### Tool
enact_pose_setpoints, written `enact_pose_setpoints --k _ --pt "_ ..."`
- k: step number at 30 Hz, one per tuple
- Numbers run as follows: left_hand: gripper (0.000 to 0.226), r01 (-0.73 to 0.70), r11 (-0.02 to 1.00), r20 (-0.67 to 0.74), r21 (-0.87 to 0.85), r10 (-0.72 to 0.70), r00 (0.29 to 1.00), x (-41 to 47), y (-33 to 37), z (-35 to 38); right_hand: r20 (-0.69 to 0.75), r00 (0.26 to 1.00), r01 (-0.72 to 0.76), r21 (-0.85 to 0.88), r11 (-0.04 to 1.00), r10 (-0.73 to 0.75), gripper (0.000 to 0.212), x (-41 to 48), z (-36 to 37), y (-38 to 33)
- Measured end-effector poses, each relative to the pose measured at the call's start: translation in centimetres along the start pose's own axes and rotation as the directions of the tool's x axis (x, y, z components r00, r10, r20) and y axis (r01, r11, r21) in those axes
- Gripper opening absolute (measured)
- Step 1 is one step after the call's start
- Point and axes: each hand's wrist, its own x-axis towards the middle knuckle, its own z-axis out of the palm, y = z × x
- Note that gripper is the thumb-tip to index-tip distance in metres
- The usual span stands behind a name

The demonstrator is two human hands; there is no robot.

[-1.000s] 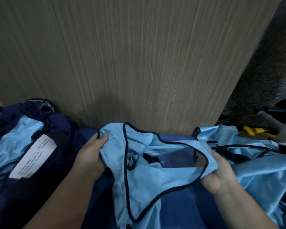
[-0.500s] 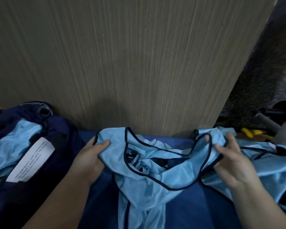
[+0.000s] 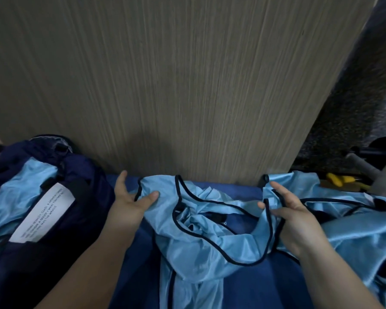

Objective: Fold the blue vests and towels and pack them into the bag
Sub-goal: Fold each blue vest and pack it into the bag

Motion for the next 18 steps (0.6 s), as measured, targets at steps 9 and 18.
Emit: enact_pose_setpoints --k 9,18 --pt "0.033 -0.063 0.998 0.223 0.031 0.055 0.973 -1.1 0.7 -0.4 -0.016 0.998 0.053 -0.167 0.985 -0.056 0.024 -1.1 0.6 0.5" --pt "0.058 -0.078 0.99 0.345 0.121 0.032 0.938 -3.5 5.7 -0.5 -0.034 0.978 0.204 -0.095 0.974 -0.208 0.03 -3.7 2.2 -2.9"
